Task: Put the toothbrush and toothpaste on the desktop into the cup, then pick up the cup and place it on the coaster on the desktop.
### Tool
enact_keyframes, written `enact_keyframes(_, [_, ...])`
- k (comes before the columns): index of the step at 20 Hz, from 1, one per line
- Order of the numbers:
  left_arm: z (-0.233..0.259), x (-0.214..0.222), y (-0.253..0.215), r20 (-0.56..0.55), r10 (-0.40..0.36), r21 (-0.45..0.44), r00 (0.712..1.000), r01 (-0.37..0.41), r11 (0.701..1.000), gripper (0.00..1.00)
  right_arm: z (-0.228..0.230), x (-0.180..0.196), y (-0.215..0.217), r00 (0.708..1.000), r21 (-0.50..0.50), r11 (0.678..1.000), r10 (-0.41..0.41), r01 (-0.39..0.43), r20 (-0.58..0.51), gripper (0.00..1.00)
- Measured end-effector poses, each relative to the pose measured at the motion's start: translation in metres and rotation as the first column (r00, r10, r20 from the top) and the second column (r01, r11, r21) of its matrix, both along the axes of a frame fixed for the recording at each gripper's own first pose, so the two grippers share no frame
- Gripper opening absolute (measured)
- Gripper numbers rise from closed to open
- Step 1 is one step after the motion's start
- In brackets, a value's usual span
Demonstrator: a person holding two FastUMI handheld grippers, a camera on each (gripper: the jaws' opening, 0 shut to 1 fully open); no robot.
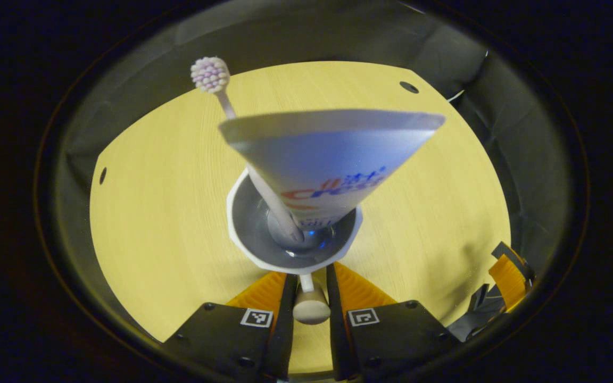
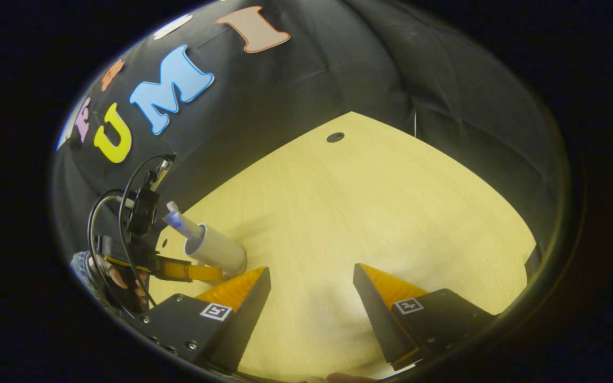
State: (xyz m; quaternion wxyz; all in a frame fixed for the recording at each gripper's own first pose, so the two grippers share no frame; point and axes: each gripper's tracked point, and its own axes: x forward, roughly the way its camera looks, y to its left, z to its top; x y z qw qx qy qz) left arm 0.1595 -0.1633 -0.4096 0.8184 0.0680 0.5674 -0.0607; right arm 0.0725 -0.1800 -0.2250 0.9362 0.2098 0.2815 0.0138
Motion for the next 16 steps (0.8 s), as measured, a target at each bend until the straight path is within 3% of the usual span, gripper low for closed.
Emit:
enact_keyframes(2, [0.008,-0.003,0.0,0.013,-0.003,0.008,1.0,0.003,1.0,0.42,-0.001,0.001,0.001,1.0,-0.001,1.0,0.006,-0.006,0.002,0.94])
enact_keyframes(5, [0.019,-0.014,0.002,0.025,0.001,0.0,1.0,-0.001,1.0,0.42,0.003,0.008,0.004,1.0,0.001,1.0,0.018,-0.018,0.015,0.94])
enact_keyframes(6, [0.024,-0.017,0.002,0.032,0.0,-0.008,0.999,0.0,1.0,0.37,0.006,0.011,0.006,0.999,-0.001,1.0,0.026,-0.026,0.025,0.95])
enact_keyframes(7, [0.029,-0.02,0.001,0.043,-0.004,-0.016,0.999,0.005,1.0,0.43,0.011,0.015,0.009,0.999,-0.008,0.999,0.038,-0.037,0.038,0.94])
enact_keyframes(10, [0.049,-0.03,0.005,0.089,-0.019,-0.032,0.996,0.022,0.999,0.4,0.027,0.027,0.029,0.994,-0.037,0.996,0.082,-0.079,0.069,0.94])
enact_keyframes(16, [0.115,-0.054,0.029,0.24,-0.025,-0.039,0.971,0.035,0.999,0.4,0.094,0.027,0.067,0.974,-0.113,0.985,0.147,-0.129,0.174,0.95])
